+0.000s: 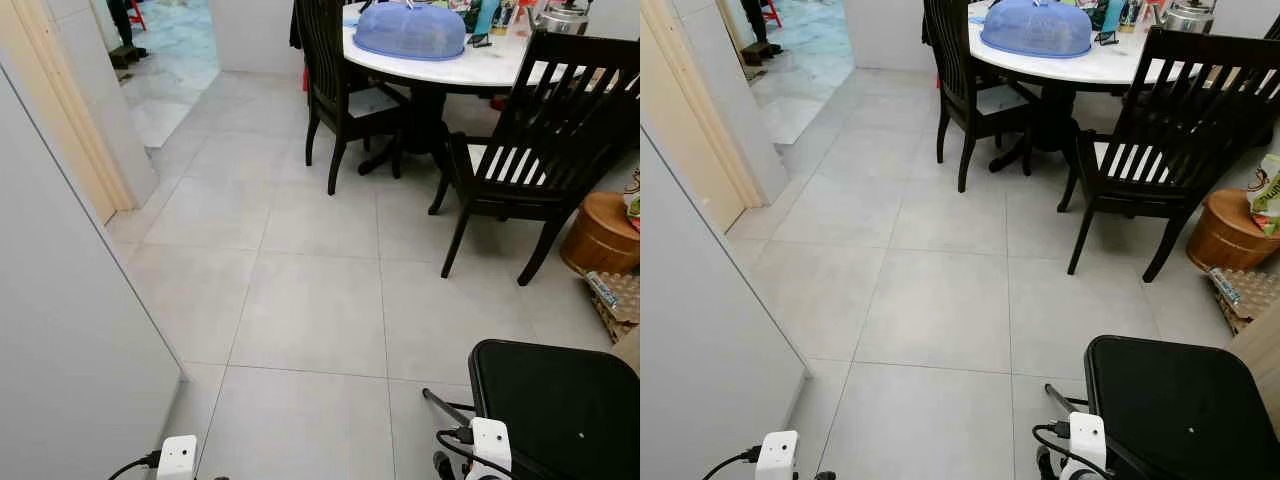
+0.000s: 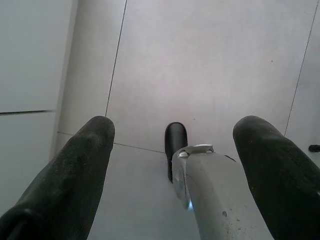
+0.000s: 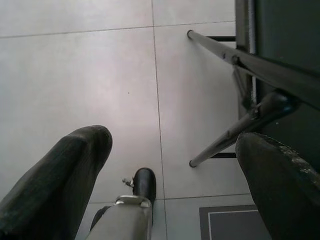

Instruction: Restocking fridge

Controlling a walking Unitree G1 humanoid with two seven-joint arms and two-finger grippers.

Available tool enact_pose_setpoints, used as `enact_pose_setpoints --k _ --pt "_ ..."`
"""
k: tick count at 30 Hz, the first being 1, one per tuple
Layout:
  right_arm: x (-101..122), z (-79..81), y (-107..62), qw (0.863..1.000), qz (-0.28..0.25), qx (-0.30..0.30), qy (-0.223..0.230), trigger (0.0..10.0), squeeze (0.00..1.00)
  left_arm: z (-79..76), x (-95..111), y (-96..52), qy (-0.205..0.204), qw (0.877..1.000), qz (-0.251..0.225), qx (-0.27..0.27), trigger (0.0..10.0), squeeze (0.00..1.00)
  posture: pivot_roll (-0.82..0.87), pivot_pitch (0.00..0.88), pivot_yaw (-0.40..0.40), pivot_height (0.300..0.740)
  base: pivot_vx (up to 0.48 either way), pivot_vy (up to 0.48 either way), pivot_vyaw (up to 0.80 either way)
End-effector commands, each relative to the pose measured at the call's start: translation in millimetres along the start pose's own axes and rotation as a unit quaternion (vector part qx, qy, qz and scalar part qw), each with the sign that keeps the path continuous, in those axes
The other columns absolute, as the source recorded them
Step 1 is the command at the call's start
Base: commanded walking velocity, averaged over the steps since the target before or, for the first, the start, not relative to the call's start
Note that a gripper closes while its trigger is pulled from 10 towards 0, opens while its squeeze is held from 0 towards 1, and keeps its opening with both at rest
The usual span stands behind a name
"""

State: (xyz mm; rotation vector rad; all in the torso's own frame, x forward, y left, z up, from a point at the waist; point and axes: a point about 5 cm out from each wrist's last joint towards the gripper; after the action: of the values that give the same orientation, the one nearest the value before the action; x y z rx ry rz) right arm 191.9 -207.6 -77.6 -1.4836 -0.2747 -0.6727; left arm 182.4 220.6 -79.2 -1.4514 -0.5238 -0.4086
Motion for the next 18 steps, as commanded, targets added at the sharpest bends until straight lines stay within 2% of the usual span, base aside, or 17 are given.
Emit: enact_pose_setpoints --k 1,9,12,18 --pt "0 -2.7 -0.3 1.000 0.002 -0.006 0.007 10.0 0.00 0.9 -6 -0.8 0.006 1.000 0.013 0.003 10.0 0.00 0.04 0.000 -0.022 0.740 0.000 0.000 0.00" --pt "-7 0.3 -0.5 0.999 0.008 -0.011 0.037 10.0 0.00 3.5 -4 -0.8 0.026 1.000 0.010 0.004 10.0 0.00 0.03 0.000 0.008 0.740 0.000 0.000 0.00" --pt "-13 1.3 -1.1 0.999 0.016 -0.008 0.030 10.0 0.00 2.7 -1 -0.3 0.031 0.999 0.008 0.003 10.0 0.00 0.03 0.000 0.008 0.740 0.000 0.000 0.00" --pt "-20 -3.6 -2.7 0.998 0.024 -0.016 0.050 10.0 0.00 0.8 5 0.7 0.031 1.000 0.001 0.000 10.0 0.00 0.03 0.000 0.005 0.740 0.000 0.000 0.00"
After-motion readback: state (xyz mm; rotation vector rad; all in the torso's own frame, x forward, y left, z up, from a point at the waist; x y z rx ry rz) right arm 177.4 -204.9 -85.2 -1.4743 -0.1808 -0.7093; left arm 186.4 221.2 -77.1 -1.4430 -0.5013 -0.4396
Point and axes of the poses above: a point about 5 cm out from each wrist's last joint towards the gripper, its own y axis pointing out of the wrist towards the gripper, its own x axis along the axis of the wrist's last joint, z = x × y, and after that the axes turned 2 degrees about y, right-handed
